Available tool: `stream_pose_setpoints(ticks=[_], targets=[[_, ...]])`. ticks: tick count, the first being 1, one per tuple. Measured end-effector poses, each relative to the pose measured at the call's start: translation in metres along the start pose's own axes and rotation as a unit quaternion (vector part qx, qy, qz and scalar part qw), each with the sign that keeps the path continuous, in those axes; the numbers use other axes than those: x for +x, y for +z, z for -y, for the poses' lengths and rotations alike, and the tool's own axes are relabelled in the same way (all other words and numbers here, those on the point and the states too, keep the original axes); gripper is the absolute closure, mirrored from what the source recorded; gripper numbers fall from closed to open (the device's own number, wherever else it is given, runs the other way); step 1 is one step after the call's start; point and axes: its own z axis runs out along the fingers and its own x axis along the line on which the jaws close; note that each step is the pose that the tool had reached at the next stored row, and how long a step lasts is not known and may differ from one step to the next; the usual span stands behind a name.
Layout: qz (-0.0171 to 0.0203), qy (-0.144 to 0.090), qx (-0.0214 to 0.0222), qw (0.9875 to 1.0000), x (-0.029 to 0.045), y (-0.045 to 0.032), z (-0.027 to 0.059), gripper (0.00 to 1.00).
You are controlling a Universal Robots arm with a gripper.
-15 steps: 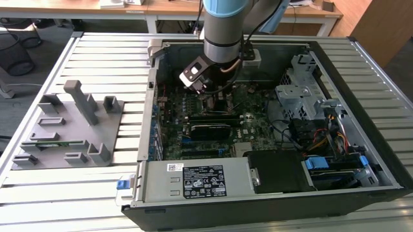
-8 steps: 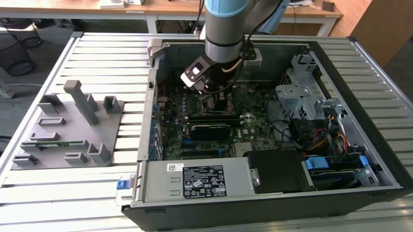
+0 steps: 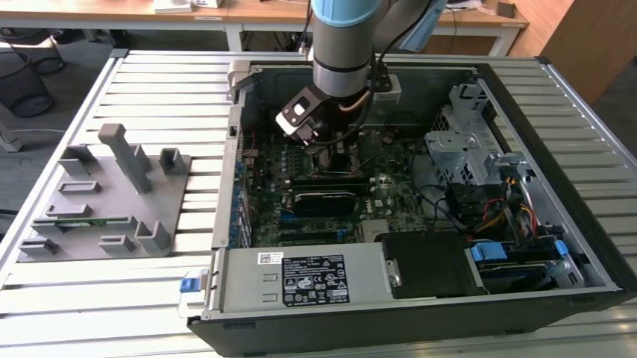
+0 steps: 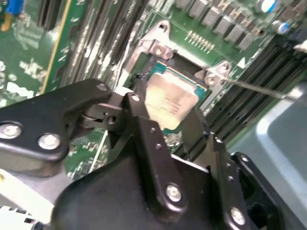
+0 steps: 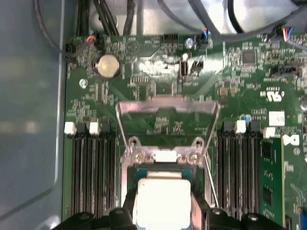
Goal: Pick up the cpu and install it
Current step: 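Place the cpu into insertion slot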
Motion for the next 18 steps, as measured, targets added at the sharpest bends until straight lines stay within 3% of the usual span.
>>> stream_pose_setpoints(ticks=[7,18], targets=[[0.0000,0.002,-0.0002,1.0000,0.0000,0.0003,-0.0037,0.47],[-0.0002,0.002,-0.0006,1.0000,-0.0005,0.0008,-0.0025,0.47]])
